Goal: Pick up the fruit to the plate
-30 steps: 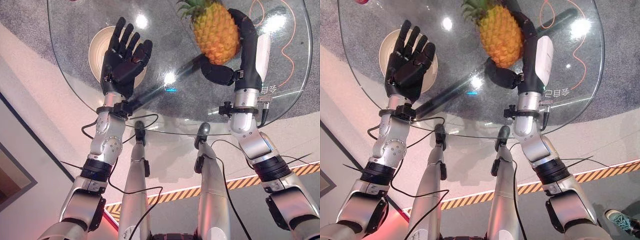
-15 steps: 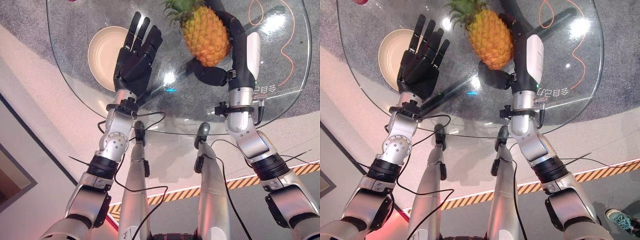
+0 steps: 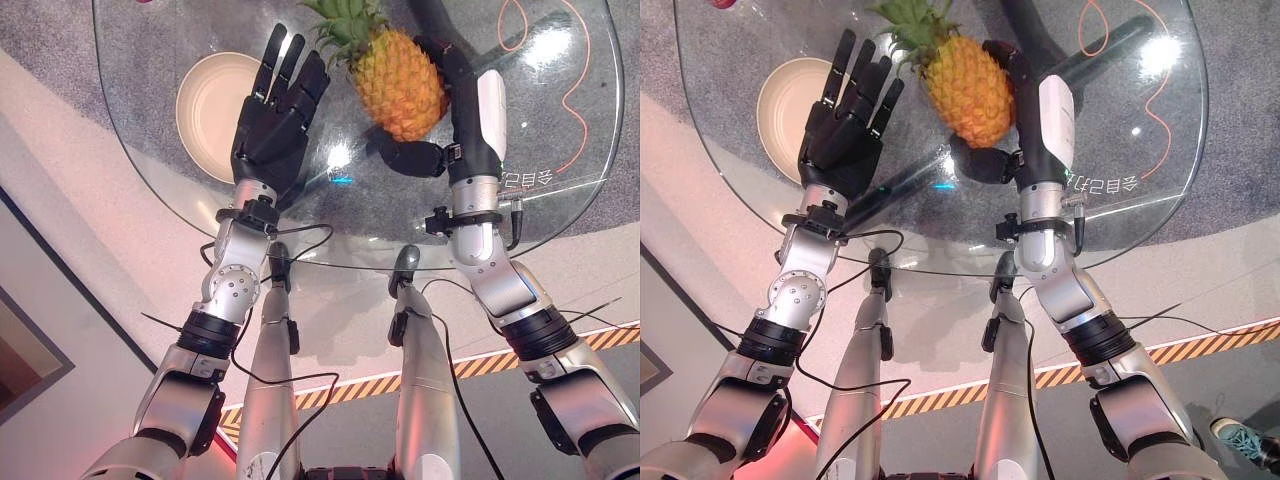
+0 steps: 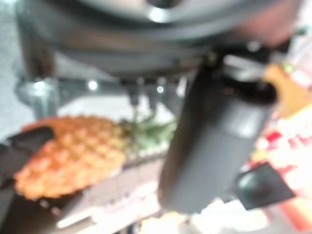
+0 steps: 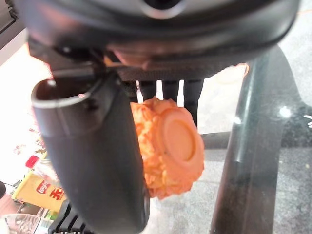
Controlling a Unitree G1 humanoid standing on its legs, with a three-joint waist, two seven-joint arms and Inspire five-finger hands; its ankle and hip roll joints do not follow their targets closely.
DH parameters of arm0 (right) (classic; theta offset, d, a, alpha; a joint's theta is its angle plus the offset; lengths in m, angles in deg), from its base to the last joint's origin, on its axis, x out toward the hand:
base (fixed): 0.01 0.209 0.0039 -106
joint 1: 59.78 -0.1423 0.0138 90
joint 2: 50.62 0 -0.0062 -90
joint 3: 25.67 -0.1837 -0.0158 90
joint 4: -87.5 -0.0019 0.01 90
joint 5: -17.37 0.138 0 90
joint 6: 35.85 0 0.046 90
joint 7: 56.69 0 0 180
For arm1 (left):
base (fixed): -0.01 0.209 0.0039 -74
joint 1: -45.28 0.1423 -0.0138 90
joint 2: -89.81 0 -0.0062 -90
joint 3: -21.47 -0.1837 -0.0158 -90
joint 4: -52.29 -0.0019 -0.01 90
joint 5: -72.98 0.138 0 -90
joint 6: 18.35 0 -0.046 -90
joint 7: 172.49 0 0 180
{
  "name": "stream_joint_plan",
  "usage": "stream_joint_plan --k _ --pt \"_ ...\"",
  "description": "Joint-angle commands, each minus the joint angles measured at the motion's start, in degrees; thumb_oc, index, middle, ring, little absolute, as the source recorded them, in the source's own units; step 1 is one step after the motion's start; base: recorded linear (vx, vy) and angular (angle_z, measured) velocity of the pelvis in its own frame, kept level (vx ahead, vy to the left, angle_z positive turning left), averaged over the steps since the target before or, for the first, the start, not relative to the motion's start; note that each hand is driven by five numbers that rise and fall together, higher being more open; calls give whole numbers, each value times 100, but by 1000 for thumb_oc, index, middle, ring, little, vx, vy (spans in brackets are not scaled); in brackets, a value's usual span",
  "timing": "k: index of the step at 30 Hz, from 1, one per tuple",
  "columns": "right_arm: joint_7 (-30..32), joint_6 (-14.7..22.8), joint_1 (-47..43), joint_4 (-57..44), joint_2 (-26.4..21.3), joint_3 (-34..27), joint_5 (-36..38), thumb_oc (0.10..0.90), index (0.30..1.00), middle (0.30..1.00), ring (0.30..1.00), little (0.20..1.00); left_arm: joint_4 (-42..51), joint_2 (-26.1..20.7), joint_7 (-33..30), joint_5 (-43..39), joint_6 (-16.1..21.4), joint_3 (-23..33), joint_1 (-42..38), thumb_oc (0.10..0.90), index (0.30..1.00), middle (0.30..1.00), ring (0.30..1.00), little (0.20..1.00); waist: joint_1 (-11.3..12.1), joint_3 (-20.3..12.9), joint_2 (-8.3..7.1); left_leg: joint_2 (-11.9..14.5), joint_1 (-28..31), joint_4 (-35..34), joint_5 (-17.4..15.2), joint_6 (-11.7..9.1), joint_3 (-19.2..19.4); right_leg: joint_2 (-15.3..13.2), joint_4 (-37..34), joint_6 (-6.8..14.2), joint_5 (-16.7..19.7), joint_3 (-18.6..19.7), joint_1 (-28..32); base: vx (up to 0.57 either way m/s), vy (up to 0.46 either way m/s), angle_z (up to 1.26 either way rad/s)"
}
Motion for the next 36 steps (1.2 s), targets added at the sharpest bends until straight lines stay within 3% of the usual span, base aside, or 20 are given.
stream_joint_plan --k 1,26,36 --pt "-13 495 -818 -1082 -198 150 -237 100 300 300 300 200 960 52 443 -3 243 -10 -526 800 900 900 900 900 -90 -128 32 -198 -21 214 -305 147 262 96 -790 164 379 -275 359 0 0 0" --pt "-392 492 -946 -1490 -91 397 -78 100 300 300 300 200 1049 126 337 23 186 -123 -533 800 900 900 900 900 -70 -128 29 -207 -58 165 -249 149 264 102 -820 156 403 -309 334 0 0 0" --pt "-398 497 -964 -1597 -74 455 -67 100 300 300 300 200 1002 120 129 369 335 -169 -528 800 900 900 900 900 -69 -128 41 -215 -61 172 -252 151 257 102 -815 151 397 -310 331 0 0 0"
